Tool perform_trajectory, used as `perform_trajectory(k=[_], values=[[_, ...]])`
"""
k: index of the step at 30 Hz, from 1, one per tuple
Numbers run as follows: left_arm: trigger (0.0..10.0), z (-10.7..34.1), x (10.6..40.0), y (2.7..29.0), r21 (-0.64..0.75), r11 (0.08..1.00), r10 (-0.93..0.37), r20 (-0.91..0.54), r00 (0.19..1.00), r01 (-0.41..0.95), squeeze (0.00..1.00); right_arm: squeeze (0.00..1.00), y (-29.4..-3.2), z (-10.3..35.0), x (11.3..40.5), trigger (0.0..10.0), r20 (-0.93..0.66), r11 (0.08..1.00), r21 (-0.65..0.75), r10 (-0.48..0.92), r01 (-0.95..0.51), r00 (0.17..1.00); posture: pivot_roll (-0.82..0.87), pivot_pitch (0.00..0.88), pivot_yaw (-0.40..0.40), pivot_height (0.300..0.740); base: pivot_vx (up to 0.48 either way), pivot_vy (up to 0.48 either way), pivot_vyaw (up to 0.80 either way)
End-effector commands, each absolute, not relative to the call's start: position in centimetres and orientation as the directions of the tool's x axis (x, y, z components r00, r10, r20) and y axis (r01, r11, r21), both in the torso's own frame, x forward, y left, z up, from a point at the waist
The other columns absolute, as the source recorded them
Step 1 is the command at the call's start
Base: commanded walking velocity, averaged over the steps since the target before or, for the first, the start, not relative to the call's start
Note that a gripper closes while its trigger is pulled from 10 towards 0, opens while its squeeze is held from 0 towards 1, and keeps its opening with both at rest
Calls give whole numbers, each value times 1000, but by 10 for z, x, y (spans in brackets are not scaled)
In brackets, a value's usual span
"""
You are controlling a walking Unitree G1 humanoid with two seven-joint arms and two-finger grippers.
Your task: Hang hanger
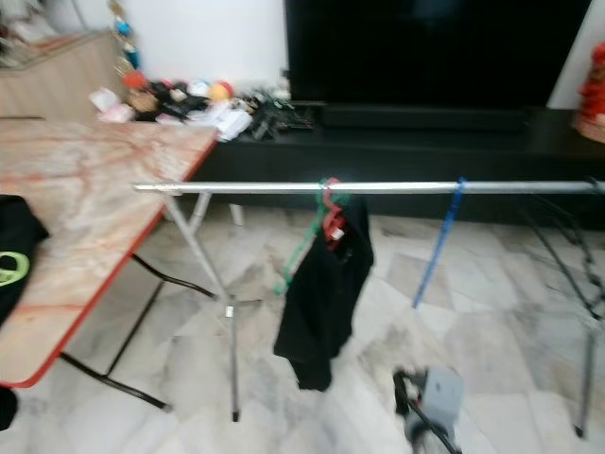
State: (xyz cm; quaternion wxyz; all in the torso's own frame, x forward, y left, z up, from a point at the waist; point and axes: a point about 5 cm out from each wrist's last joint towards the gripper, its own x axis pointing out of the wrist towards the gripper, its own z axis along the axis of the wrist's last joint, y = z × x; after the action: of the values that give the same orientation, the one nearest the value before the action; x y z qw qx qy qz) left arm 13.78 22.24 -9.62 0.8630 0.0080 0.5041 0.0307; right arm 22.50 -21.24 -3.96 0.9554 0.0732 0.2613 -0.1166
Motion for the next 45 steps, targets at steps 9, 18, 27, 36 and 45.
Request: perform_trajectory(k=[9,18,27,36,45], values=[[10000,-95,141,224,55,997,74,-862,502,-52,0,0,-191,-89,169,10000,-815,957,41,-135,288,564,-28,52,40,740,0,0,-88],[10000,-98,133,222,80,997,77,-869,489,-15,0,0,-183,-87,176,10000,-801,963,86,-85,254,592,-51,55,52,740,0,-210,-760],[10000,-97,136,221,64,998,67,-865,497,-22,0,0,-202,-90,165,10000,-829,950,56,-126,306,545,-51,34,49,740,0,-52,-734],[10000,-95,141,221,63,998,54,-858,511,1,0,0,-206,-96,148,10000,-848,945,53,-129,324,515,-55,20,52,740,0,0,-725],[10000,-90,157,210,50,998,25,-825,565,29,0,0,-211,-99,139,10000,-857,944,46,-131,328,498,-54,43,51,740,0,0,-712]])
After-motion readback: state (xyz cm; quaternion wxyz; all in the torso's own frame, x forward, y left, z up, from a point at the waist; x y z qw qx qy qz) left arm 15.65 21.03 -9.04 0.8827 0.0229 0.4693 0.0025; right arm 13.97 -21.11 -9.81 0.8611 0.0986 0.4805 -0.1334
